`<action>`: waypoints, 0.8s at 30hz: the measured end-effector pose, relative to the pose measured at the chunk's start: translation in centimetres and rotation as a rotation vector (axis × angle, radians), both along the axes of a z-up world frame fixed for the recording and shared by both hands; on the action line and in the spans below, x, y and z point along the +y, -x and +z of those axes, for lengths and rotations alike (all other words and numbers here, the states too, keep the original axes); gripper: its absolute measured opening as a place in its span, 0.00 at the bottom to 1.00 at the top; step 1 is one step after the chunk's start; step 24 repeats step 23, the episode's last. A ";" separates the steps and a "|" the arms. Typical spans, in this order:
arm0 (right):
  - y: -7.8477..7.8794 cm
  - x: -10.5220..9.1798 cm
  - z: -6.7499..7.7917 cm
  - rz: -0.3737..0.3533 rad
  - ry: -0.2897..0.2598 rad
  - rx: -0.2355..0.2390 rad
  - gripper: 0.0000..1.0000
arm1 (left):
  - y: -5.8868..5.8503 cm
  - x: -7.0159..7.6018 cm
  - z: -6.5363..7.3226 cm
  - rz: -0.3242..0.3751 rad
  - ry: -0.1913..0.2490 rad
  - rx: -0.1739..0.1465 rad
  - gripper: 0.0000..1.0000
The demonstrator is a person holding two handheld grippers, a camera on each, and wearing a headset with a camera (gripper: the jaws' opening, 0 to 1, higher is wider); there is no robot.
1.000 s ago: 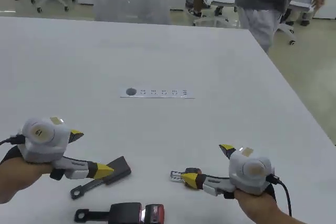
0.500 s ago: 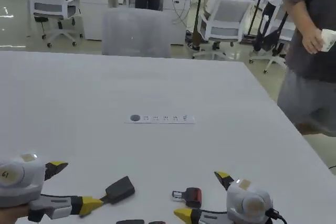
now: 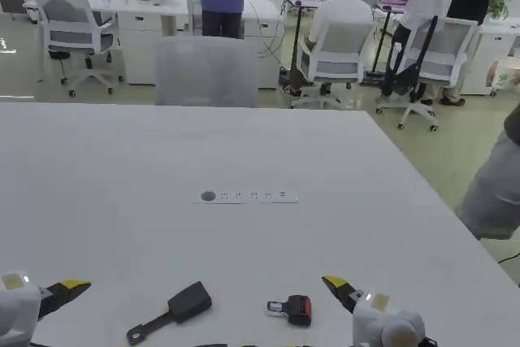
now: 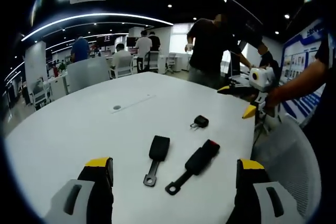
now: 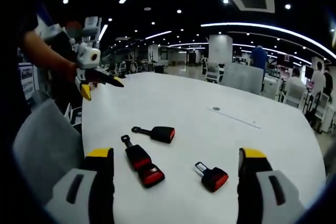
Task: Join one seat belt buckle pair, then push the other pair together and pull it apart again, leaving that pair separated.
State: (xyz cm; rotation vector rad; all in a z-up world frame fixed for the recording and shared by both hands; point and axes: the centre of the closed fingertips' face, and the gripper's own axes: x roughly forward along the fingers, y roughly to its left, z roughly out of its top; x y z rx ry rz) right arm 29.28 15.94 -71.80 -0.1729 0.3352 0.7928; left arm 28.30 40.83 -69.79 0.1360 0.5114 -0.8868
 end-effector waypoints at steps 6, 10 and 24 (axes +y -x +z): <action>1.3 -0.5 0.5 -0.009 0.000 -0.012 1.00 | 1.0 0.1 0.7 0.014 0.027 -0.023 1.00; 1.9 -1.0 0.3 -0.036 -0.011 -0.011 1.00 | 1.5 -0.1 0.3 0.025 0.041 -0.023 1.00; 2.4 -1.8 -0.2 -0.072 -0.010 -0.010 1.00 | 2.9 -0.5 -1.1 0.091 0.081 0.006 1.00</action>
